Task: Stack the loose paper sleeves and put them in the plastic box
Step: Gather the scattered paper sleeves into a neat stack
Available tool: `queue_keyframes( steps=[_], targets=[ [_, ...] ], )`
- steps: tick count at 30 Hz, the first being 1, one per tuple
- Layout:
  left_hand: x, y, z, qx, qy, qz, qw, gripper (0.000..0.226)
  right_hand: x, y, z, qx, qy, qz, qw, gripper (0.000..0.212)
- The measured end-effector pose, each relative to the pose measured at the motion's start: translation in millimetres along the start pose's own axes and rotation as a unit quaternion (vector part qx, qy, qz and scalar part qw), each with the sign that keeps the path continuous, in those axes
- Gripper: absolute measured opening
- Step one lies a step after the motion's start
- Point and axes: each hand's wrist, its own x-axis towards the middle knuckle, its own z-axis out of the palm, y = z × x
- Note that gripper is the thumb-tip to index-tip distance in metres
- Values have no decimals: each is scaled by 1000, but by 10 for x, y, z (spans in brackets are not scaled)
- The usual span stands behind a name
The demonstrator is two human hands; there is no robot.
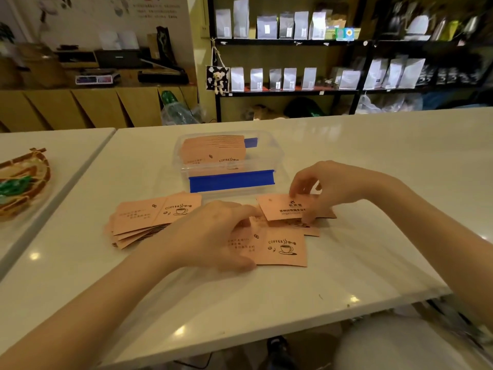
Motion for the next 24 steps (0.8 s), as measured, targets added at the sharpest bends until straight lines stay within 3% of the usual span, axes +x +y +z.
queue_keyframes(
  steps=[10, 17, 24],
  targets=[
    [-410, -453, -334, -64, 110, -87, 988, 68, 133, -500, -97, 88, 86, -100, 987, 35],
    [-708, -837, -363, -76, 187, -181, 963, 70, 367, -965, 59, 75, 125, -167, 975, 40],
    [-801, -964, -344, -84, 207, -210, 952, 76, 592, -1380, 317, 63, 175, -192, 964, 48]
  ],
)
